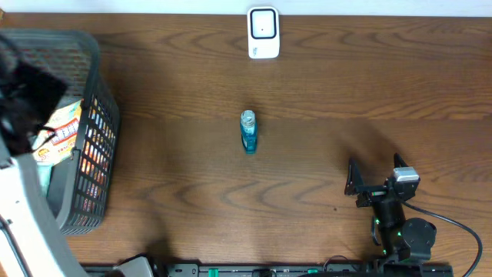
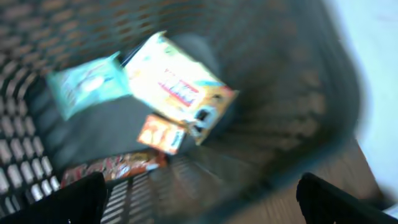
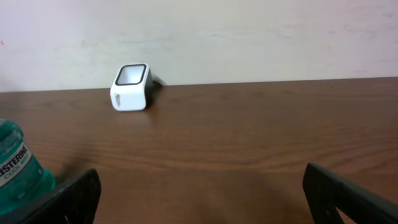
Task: Scan the item barcode
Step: 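Return the left gripper to the basket and grasp the orange-white wipes pack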
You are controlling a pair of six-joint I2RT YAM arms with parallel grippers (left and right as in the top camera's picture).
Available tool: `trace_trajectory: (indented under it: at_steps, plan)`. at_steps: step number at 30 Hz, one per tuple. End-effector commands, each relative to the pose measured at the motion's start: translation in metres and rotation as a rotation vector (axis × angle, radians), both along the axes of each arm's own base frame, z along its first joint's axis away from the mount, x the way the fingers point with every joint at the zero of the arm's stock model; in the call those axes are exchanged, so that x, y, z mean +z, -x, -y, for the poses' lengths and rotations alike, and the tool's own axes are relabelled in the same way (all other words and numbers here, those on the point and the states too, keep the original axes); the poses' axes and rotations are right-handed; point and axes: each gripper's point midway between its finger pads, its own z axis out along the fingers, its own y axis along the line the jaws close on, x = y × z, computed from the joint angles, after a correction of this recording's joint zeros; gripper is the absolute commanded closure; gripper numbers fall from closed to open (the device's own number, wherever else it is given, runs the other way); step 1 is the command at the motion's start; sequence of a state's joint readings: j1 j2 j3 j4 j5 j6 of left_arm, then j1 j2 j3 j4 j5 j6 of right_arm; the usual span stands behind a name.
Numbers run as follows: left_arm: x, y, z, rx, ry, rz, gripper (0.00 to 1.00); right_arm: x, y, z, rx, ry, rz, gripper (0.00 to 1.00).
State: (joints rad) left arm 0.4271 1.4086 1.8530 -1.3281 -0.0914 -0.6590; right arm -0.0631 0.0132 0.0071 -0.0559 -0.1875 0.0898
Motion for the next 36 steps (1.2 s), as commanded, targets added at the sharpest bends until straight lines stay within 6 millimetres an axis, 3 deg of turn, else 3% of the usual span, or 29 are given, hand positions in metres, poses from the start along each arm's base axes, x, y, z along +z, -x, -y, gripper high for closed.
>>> trace_trajectory:
  at_steps: [1, 5, 9, 14, 18, 32, 36]
  plan:
    - [-0.042, 0.002, -0.017, 0.097, 0.174, -0.057, 0.02, -0.002, 0.0, -0.002, 0.01, 0.008, -0.005, 0.01]
    - [-0.082, 0.007, -0.035, 0.139, 0.228, -0.165, 0.02, -0.002, 0.0, -0.002, 0.01, 0.008, -0.005, 0.01]
    - [-0.128, 0.006, -0.039, 0.13, 0.285, -0.272, 0.0, -0.002, 0.0, -0.002, 0.01, 0.008, -0.005, 0.01]
    - [-0.18, 0.008, -0.035, 0.119, 0.356, -0.377, 0.19, -0.002, 0.0, -0.002, 0.01, 0.008, -0.005, 0.01]
    - [-0.216, 0.009, -0.035, 0.097, 0.376, -0.427, 0.2, -0.002, 0.0, -0.002, 0.01, 0.008, -0.005, 0.01]
    - [-0.283, 0.013, -0.032, 0.097, 0.37, -0.418, 0.22, -0.002, 0.0, -0.002, 0.01, 0.008, -0.005, 0.01]
    - [-0.293, 0.014, -0.031, 0.097, 0.367, -0.412, 0.33, -0.002, 0.0, -0.002, 0.01, 0.008, -0.005, 0.01]
